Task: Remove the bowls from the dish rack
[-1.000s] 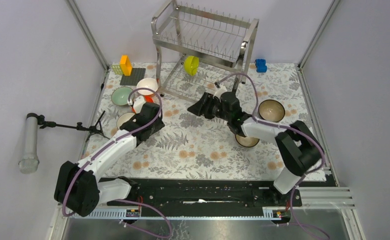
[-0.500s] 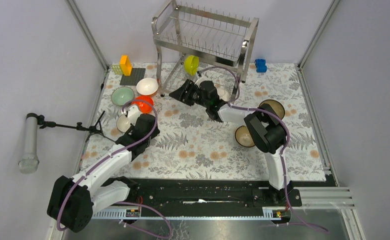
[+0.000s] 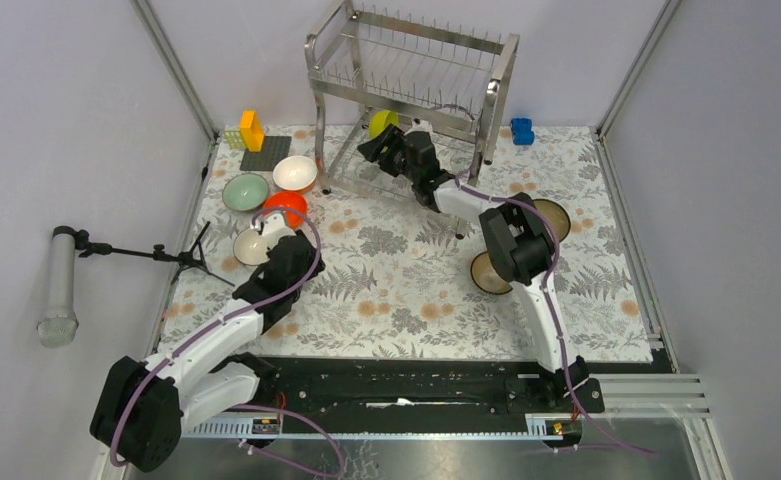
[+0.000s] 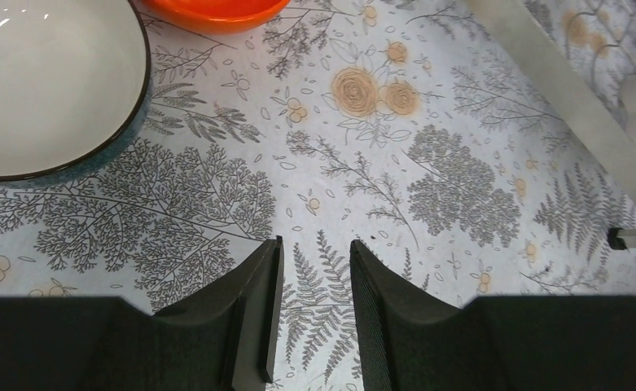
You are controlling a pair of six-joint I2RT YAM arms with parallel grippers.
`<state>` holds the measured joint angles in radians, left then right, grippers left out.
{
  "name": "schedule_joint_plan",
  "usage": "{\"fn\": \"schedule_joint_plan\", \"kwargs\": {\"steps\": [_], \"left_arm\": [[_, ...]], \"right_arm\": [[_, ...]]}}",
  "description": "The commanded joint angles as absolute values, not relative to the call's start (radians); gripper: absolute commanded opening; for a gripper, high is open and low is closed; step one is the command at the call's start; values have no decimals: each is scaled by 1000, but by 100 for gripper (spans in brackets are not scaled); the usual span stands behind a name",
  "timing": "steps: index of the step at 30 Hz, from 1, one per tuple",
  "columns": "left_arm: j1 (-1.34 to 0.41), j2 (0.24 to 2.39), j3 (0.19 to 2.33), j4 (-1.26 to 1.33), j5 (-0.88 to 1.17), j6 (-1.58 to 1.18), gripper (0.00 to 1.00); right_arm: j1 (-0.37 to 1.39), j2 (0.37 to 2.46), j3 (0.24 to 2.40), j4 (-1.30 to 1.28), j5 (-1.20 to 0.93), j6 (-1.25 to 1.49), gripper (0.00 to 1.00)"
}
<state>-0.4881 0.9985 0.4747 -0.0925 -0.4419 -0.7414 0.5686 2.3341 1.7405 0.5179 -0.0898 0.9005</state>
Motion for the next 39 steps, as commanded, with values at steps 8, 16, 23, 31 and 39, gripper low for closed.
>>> {"fn": "schedule_joint_plan", "kwargs": {"steps": [8,16,23,31,39], "left_arm": [[-499,902,405,56,-385,-707,41],[-499,918,409,63,-366,-704,41],[-499,886,398,63,-392,-701,41],[-498,887,403,56,-400,-692,42],[-499,901,408,51,-406,-696,42]], "right_arm": [[531,2489,2023,455,180,637,76],[527,2624,2192,477,184,576,73],[527,2691,2271,512,172,597,58],[526,2630,2176,665,81,614,7],[520,2588,2092,893,-76,662,0]]}}
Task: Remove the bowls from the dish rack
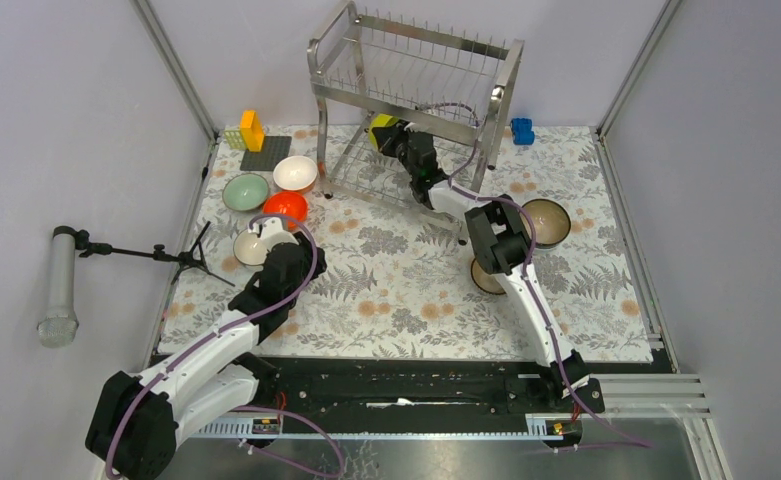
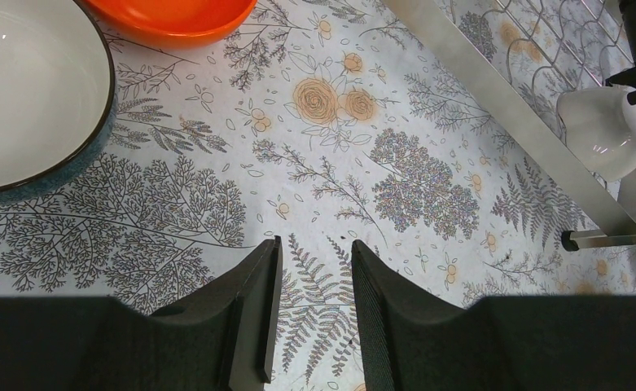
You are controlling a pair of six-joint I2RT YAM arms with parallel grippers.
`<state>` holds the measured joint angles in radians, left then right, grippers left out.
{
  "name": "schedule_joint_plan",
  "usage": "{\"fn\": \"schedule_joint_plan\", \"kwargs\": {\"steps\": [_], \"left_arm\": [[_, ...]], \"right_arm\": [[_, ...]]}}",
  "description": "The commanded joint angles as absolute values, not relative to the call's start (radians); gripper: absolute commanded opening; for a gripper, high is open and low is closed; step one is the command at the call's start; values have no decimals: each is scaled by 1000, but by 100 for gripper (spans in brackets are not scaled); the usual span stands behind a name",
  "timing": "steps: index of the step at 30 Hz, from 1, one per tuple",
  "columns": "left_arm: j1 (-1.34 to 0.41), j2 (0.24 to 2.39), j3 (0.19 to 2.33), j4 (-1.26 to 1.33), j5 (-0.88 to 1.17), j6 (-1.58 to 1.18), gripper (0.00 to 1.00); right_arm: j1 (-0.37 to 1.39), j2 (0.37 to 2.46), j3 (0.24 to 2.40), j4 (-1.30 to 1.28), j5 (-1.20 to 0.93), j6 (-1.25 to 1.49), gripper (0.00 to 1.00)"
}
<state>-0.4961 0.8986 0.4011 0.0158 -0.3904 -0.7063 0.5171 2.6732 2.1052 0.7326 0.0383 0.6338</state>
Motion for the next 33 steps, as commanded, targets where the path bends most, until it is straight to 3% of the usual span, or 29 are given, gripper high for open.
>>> {"fn": "schedule_joint_plan", "kwargs": {"steps": [1,15,26,33], "left_arm": [[-499,902,409,49,-406,-696,42],[-499,890,408,45,-410,-695,42],[-498,852,396,49,-414,-689,42],[-499,809,392,33,-451,-664,43]], "right_arm": [[517,2592,2097,915,-103,676,0],[515,2543,2094,1019,-313,766,0],[600,2290,1770,1024,-366,595,0],[656,2167,1564,1105,-399,625,0]]}}
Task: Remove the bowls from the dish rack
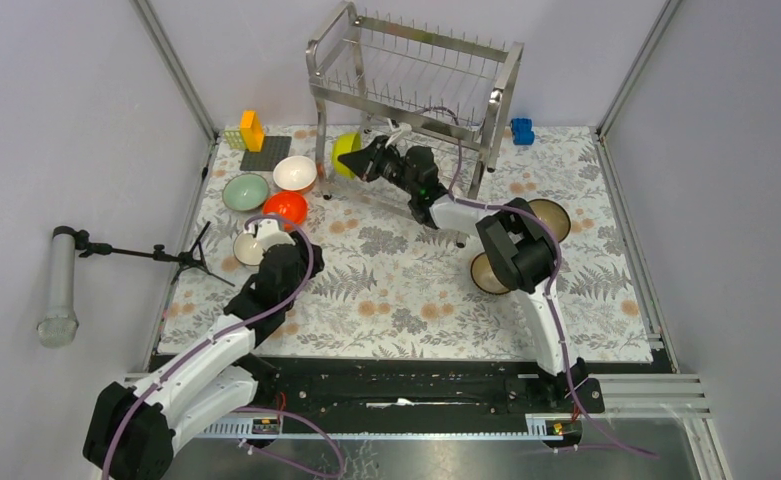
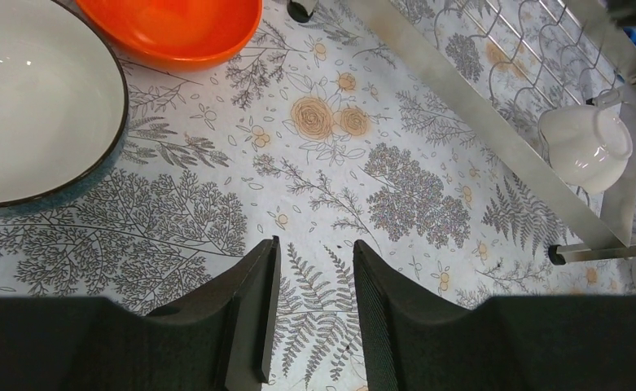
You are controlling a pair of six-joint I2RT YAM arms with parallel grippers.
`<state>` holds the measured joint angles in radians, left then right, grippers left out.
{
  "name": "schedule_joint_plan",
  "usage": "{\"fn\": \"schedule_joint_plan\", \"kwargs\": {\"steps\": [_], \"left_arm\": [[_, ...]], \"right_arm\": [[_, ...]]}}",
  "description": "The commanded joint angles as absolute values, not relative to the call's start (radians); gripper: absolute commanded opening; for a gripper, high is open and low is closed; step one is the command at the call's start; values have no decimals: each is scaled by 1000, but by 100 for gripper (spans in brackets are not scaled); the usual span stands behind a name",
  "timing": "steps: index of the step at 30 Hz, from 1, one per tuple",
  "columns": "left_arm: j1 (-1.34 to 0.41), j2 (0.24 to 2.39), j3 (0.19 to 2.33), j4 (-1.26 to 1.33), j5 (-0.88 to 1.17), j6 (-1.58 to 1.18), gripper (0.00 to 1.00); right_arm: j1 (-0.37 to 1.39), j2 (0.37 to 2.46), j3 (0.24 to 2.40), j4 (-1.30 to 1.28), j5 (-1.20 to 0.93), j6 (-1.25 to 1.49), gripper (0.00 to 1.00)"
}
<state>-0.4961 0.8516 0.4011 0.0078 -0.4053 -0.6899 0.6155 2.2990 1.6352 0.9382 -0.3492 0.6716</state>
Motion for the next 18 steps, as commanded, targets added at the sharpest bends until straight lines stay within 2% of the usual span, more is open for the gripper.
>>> {"fn": "schedule_joint_plan", "kwargs": {"steps": [1,9,18], "left_arm": [[-499,798,389,31,-460,-666,43],[-499,715,376,-22,-555,-724,43],[-499,648,393,-209,-799,-956,43]], "right_arm": [[664,2151,1543,1102,-402,625,0],[721,2063,1462,950,-459,599,0],[817,2068,1618,516,-468,285,0]]}}
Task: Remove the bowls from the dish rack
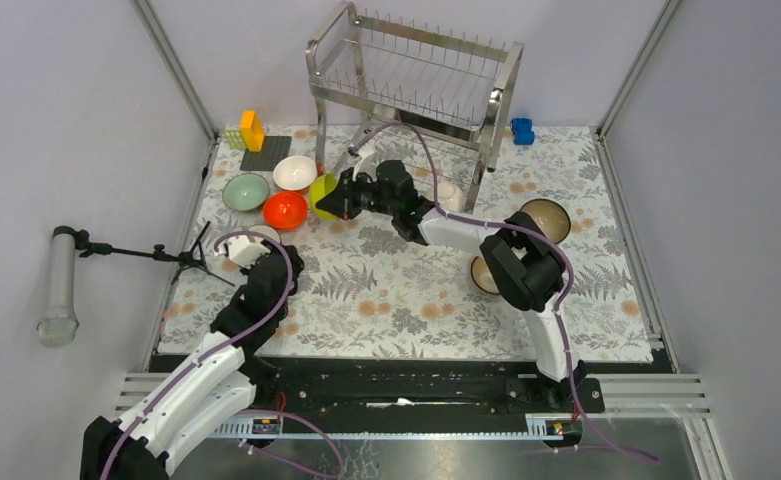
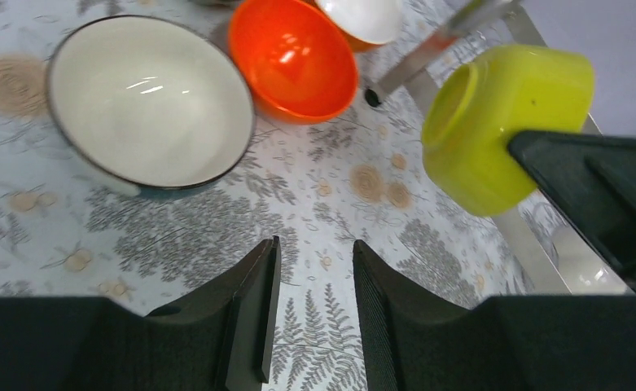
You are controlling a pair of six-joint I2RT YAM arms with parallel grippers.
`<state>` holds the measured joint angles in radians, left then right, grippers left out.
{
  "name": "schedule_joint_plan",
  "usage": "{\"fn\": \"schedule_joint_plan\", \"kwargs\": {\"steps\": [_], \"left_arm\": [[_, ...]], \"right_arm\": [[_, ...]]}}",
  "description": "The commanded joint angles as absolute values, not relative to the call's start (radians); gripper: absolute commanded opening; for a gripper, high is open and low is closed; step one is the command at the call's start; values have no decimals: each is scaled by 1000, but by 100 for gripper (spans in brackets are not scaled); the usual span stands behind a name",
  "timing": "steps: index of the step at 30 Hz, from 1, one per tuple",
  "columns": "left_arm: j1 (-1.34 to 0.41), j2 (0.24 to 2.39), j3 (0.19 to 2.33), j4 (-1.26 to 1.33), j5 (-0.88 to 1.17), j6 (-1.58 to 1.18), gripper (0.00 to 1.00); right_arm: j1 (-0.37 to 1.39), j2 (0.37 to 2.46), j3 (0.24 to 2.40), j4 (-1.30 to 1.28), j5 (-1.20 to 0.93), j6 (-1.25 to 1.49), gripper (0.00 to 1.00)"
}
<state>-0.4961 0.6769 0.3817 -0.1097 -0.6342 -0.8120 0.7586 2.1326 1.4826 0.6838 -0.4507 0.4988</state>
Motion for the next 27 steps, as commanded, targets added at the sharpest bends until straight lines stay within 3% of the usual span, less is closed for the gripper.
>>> {"fn": "schedule_joint_plan", "kwargs": {"steps": [1,11,23,27], "left_arm": [[-499,644,399,-243,-824,-998,43],[-500,607,423,-401,-928,-1196,43],[-501,686,530,-925,-1097,-1786,45],[-504,723,546,-950,-1100,-1814,45]], "right_arm": [[827,2082,1654,456,-465,233,0],[891,2304,2051,60,-361,-72,2],[911,2465,2245,40,-329,-211,0],[927,2494,2257,60,-315,-257,0]]}}
